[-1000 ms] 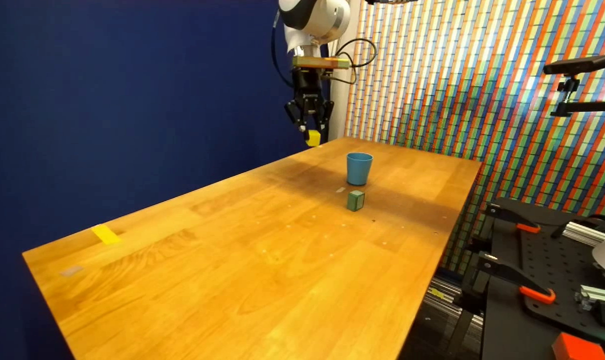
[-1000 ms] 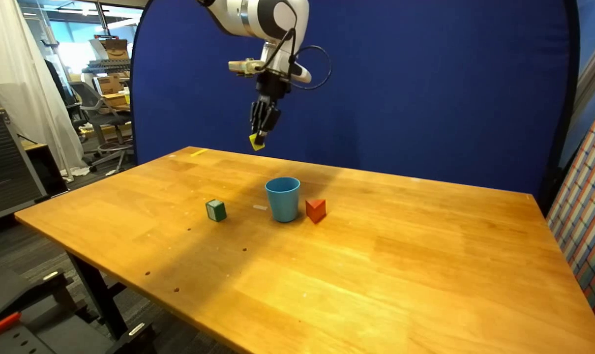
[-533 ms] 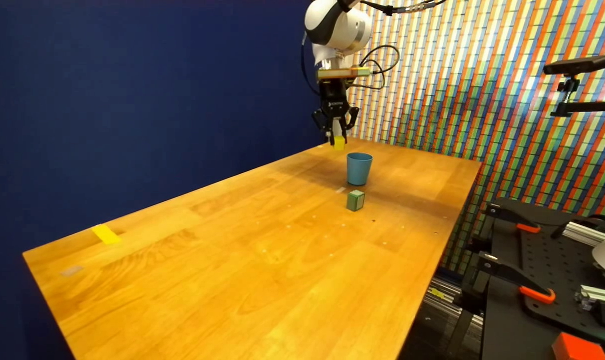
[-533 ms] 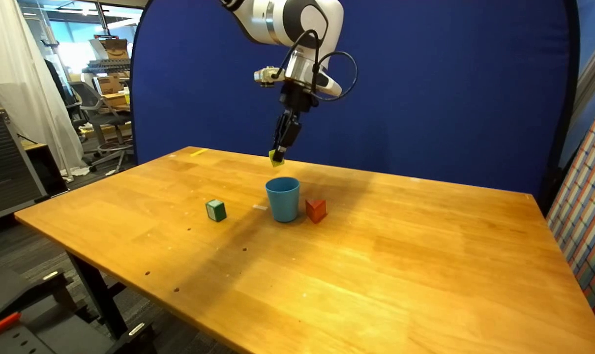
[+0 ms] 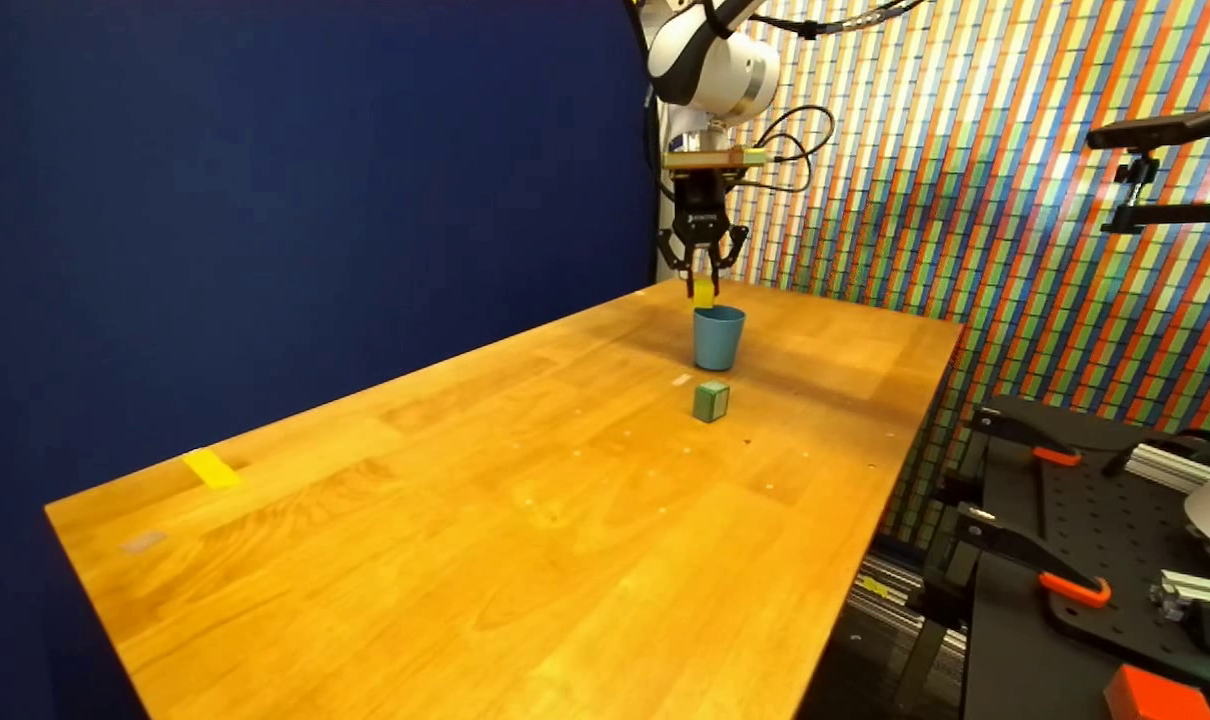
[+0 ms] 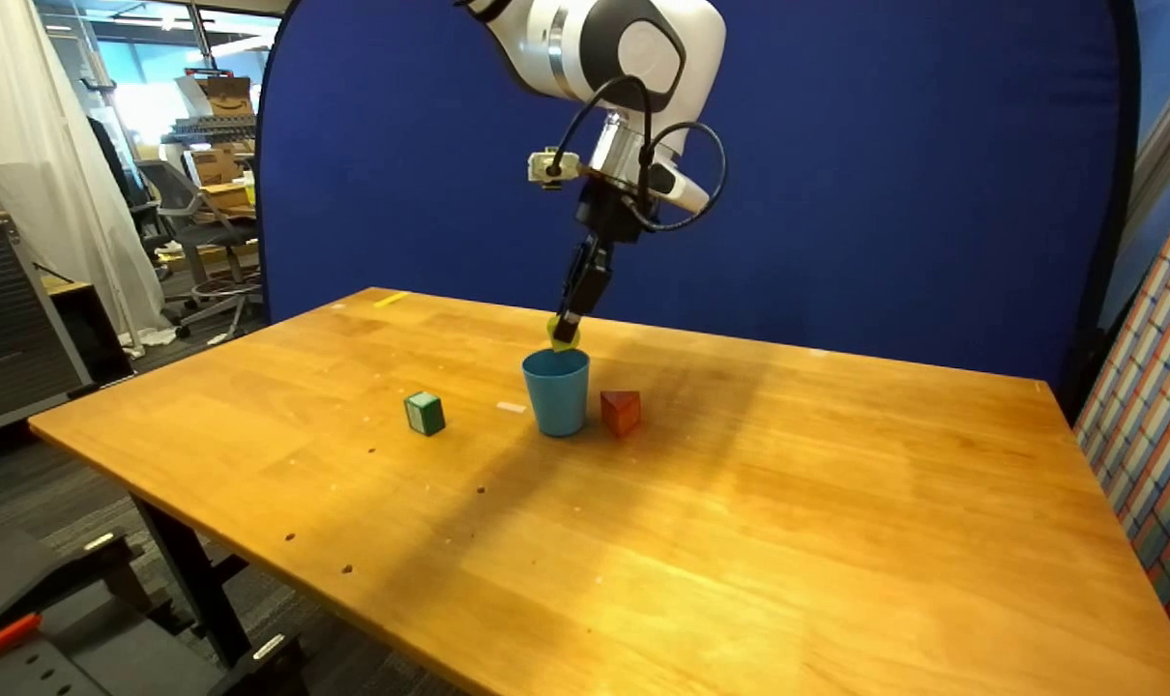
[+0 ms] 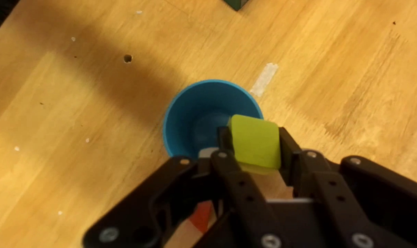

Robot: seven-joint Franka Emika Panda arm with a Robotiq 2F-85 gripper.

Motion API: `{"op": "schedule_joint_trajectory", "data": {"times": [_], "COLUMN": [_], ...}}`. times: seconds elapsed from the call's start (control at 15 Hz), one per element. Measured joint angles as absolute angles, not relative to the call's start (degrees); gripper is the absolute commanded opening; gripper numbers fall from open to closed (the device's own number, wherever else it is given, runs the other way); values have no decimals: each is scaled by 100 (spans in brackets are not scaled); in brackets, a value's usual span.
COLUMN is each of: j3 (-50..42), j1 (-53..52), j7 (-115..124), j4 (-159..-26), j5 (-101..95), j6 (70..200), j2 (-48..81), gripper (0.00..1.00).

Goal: Place the yellow block in the blue cup

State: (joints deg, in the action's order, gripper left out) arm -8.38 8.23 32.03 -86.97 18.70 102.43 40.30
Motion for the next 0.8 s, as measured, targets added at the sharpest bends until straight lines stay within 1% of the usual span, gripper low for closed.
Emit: {"op": "schedule_joint_trajectory", "data": {"times": [0.07, 0.13, 0.2, 0.27, 0.47, 0.53, 0.6, 0.67, 0.73, 0.8], "j3": [-852, -863, -868, -868, -867, -867, -866, -863, -849, -847], "j1": [859, 891, 917, 936, 949, 949, 949, 949, 950, 946], "j7": [3209, 3212, 3215, 3215, 3216, 3215, 3215, 3205, 3154, 3145], "j4": [-8780, -8849, -8908, -8956, -9052, -9079, -9110, -9144, -9181, -9188], "j5": [1921, 1963, 1993, 2017, 2117, 2153, 2184, 2219, 2259, 2265], "j6": [10277, 10286, 10288, 10288, 10287, 10287, 10287, 10287, 10271, 10270], "j2": [3987, 3948, 3914, 3888, 3861, 3856, 3846, 3829, 3795, 3786], "gripper": [17, 59, 59, 64, 89, 96, 100, 100, 93, 100]}}
